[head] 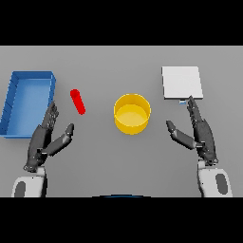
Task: Pick up the red beaker and tilt it to pour out 1 green nut into yellow bowl. Pick up the yellow bowl and place it on the metallic measuring scale.
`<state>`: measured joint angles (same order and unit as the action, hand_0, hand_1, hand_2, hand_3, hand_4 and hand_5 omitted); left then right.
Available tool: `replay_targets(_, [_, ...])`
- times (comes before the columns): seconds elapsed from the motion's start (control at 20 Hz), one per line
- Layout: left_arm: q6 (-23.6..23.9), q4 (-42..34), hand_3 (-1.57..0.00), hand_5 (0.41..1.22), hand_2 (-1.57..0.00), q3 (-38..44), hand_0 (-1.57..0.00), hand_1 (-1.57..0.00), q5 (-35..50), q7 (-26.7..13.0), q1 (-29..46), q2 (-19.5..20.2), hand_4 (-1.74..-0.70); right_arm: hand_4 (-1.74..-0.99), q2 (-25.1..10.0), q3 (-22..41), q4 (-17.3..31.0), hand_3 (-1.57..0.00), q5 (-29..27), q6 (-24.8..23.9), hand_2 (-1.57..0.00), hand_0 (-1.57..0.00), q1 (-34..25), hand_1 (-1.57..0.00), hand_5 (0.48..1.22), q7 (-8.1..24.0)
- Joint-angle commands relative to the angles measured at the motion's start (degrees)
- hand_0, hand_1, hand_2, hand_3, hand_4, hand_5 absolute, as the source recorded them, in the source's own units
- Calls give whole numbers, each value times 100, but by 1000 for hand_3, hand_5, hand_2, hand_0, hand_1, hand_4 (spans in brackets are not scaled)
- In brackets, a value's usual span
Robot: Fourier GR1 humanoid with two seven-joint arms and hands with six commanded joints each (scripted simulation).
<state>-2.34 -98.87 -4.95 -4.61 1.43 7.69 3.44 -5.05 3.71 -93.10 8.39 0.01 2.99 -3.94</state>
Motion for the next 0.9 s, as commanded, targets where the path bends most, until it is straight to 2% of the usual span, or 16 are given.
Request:
replay_targets(0.0, [13, -58, 1, 672, 1, -17, 1, 1, -24, -95, -17, 13, -1200, -1193, -17, 8, -47, 1, 25, -12, 1, 1, -19, 1, 582, 75])
replay_targets(0.15, [31, -25, 1, 660, 1, -77, 1, 1, -123, -248, 7, 10, -1184, -1206, -8, 38, -110, 1, -11, 37, 1, 1, 0, 1, 585, 174])
replay_targets(0.35, [-13, -120, 1, 655, 1, -106, 1, 1, -99, -328, 14, 30, -1178, -1272, -11, -18, -197, 1, -278, 206, 1, 1, 31, 1, 611, 69])
replay_targets(0.45, [62, 236, 1, 658, 1, -68, 1, 1, -175, -492, -257, -34, -1189, -1291, -82, -83, -145, 1, -372, 302, 1, 1, 20, 1, 621, 3])
replay_targets(0.7, [238, 1164, 1, 663, 1, 104, 1, 1, -350, -333, -976, -75, -1213, -1296, -95, -106, -133, 1, -409, 344, 1, 1, -23, 1, 621, -102])
replay_targets(0.85, [333, 1826, 1, 651, 1, 328, 1, 1, -340, -195, -1550, -45, -1214, -1290, -138, -158, -120, 1, -387, 293, 1, 1, -76, 1, 617, 49])
